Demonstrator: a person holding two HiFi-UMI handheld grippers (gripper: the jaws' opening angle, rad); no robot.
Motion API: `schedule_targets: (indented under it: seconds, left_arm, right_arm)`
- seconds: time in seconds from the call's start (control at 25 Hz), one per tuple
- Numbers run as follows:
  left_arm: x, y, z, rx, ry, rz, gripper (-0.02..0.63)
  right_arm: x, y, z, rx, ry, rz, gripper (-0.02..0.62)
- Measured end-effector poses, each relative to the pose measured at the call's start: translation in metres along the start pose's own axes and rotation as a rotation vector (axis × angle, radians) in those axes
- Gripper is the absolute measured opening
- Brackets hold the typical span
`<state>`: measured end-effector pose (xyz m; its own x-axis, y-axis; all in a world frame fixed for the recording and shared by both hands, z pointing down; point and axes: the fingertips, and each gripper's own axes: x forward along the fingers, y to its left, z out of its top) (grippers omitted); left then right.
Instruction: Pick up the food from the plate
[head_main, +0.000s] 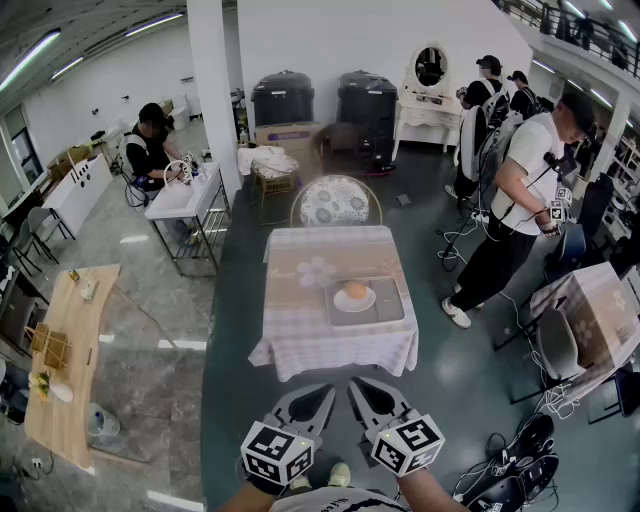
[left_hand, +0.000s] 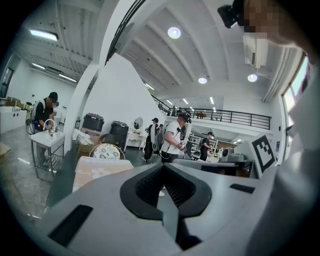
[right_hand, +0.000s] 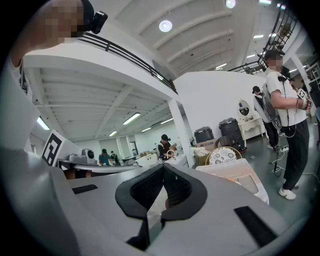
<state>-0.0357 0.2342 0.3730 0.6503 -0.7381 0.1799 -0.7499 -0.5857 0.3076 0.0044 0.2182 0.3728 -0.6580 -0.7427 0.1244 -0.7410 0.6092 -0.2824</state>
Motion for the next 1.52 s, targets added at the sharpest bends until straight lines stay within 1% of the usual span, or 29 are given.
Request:
schedule_targets:
  seconds: [0.36, 0.56, 1.0, 1.36, 1.52]
  left_arm:
    - [0.007, -0.006, -0.001, 0.008, -0.002, 0.008, 0.005]
    - [0.014, -0.008, -0.002, 0.013, 0.007, 0.011, 0.005]
    - [0.041, -0.02, -0.007, 0.034, 0.02, 0.025, 0.005]
    - [0.066, -0.031, -0.011, 0.067, 0.048, 0.007, 0.005]
    - [0.078, -0.028, -0.012, 0.067, 0.059, -0.004, 0.005]
  right_arm:
    - [-0.004, -0.006, 0.0, -0.009, -0.002, 0.011, 0.017]
    - [-0.006, -0.01, 0.005, 0.015, -0.027, 0.03, 0.017]
    - [-0.021, -0.039, 0.01, 0.048, -0.064, 0.042, 0.018]
    - [-0.031, -0.068, 0.013, 0.082, -0.081, 0.016, 0.017]
    - [-0.027, -0.08, 0.012, 0.096, -0.078, 0.001, 0.018]
